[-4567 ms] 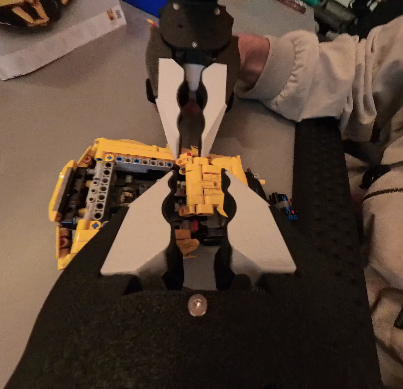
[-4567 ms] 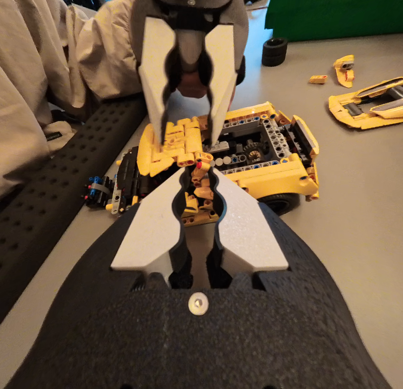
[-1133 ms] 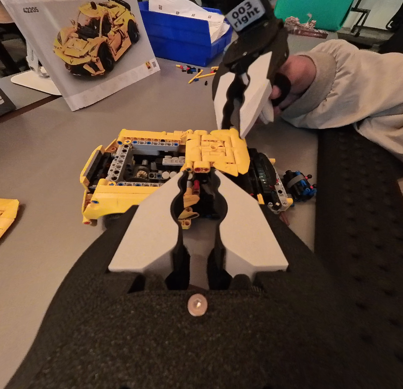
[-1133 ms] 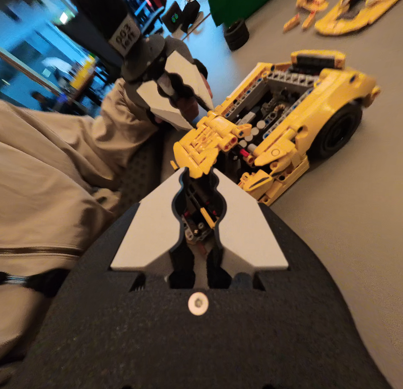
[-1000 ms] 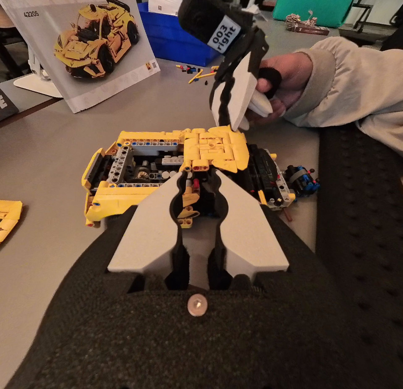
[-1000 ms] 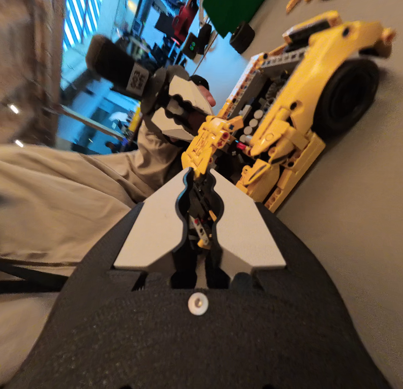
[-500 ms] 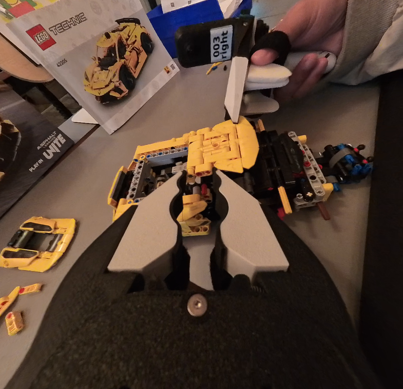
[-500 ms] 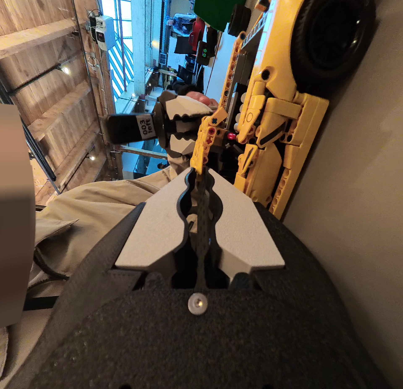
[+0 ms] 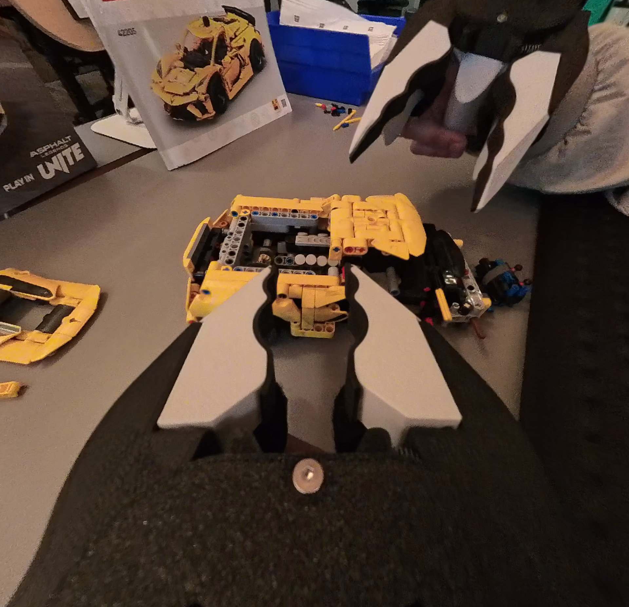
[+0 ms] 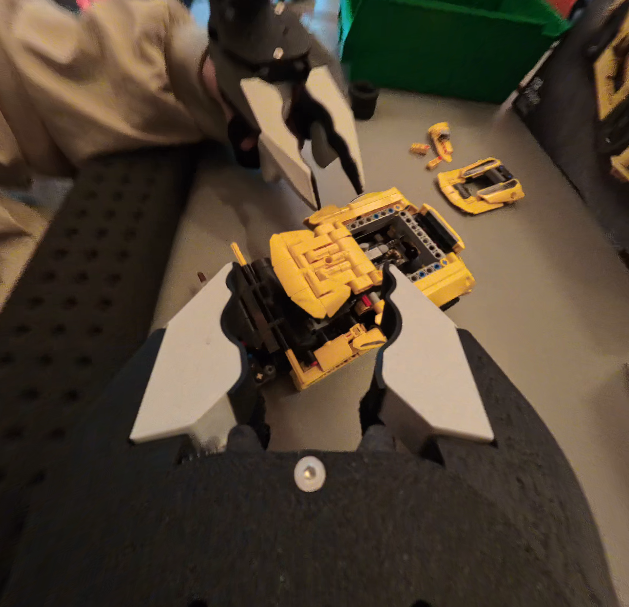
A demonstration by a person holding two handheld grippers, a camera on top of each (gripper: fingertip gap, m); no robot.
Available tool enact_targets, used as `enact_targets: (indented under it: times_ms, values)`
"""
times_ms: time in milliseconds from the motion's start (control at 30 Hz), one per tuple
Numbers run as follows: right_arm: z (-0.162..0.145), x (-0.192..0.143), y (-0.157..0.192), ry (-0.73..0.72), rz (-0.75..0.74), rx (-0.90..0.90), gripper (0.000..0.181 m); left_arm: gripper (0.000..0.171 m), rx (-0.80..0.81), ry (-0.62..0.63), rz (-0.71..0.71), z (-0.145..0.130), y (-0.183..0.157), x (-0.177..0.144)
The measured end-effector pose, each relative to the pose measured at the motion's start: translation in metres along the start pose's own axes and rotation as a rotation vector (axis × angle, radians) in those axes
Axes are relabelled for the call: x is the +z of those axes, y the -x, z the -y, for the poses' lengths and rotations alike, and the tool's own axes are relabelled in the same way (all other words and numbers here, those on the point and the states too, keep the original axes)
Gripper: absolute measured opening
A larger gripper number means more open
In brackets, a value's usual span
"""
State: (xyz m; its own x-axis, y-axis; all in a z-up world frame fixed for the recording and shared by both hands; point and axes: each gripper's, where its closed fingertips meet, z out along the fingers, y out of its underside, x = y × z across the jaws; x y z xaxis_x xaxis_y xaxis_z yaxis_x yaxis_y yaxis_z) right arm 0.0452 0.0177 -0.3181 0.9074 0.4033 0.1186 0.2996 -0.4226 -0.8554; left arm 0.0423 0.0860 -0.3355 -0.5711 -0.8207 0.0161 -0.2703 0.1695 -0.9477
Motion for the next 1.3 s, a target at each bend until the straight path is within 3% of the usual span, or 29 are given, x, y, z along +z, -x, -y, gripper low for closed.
enact_targets:
  times_ms: [167, 233, 267, 433, 533, 567, 700, 833, 900, 933, 1000, 1033, 1200, 1300]
  values:
    - [-0.007, 0.017, -0.007, 0.283, 0.066, -0.207, 0.075, 0.034, 0.061, 0.051, -0.033, -0.008, -0.01, 0.01]
    - [-0.015, 0.022, -0.008, 0.406, 0.096, -0.289, 0.068, 0.023, 0.089, 0.049, -0.021, -0.012, -0.01, 0.01]
    - [-0.018, 0.024, -0.008, 0.455, 0.11, -0.313, 0.063, 0.002, 0.089, 0.045, -0.007, -0.012, -0.008, 0.01]
    - [-0.021, 0.02, -0.009, 0.637, 0.154, -0.359, 0.058, 0.0, 0.04, 0.051, -0.031, -0.013, -0.007, 0.009]
    - [-0.02, 0.015, -0.009, 0.69, 0.173, -0.387, 0.043, 0.0, 0.062, 0.055, -0.002, -0.013, -0.005, 0.01]
    - [-0.019, 0.014, -0.007, 0.683, 0.196, -0.365, 0.036, 0.0, 0.062, 0.057, 0.004, -0.013, -0.005, 0.011]
    - [-0.017, 0.014, -0.007, 0.612, 0.234, -0.258, 0.036, 0.0, 0.048, 0.057, 0.004, -0.013, -0.003, 0.011]
    - [-0.02, 0.013, -0.005, 0.576, 0.119, -0.319, 0.033, 0.0, 0.03, 0.057, -0.004, -0.013, -0.004, 0.011]
    - [-0.018, 0.011, -0.001, 0.51, 0.072, -0.239, 0.027, 0.0, 0.032, 0.056, 0.0, -0.012, -0.003, 0.012]
    - [-0.015, 0.01, 0.004, 0.461, 0.074, -0.149, 0.037, 0.0, 0.033, 0.056, 0.002, -0.012, -0.003, 0.013]
    - [-0.011, 0.011, 0.002, 0.362, 0.027, 0.124, 0.079, 0.0, 0.032, 0.056, 0.001, -0.012, -0.003, 0.013]
    - [-0.014, 0.012, 0.001, 0.346, 0.001, 0.226, 0.086, 0.0, 0.029, 0.056, -0.002, -0.012, -0.003, 0.013]
    - [-0.023, 0.016, -0.008, 0.228, -0.282, 0.307, 0.088, 0.0, 0.043, 0.051, 0.007, -0.011, -0.003, 0.012]
    - [-0.025, 0.02, -0.011, 0.114, -0.41, 0.43, 0.078, 0.006, 0.091, 0.06, 0.07, -0.012, 0.004, 0.008]
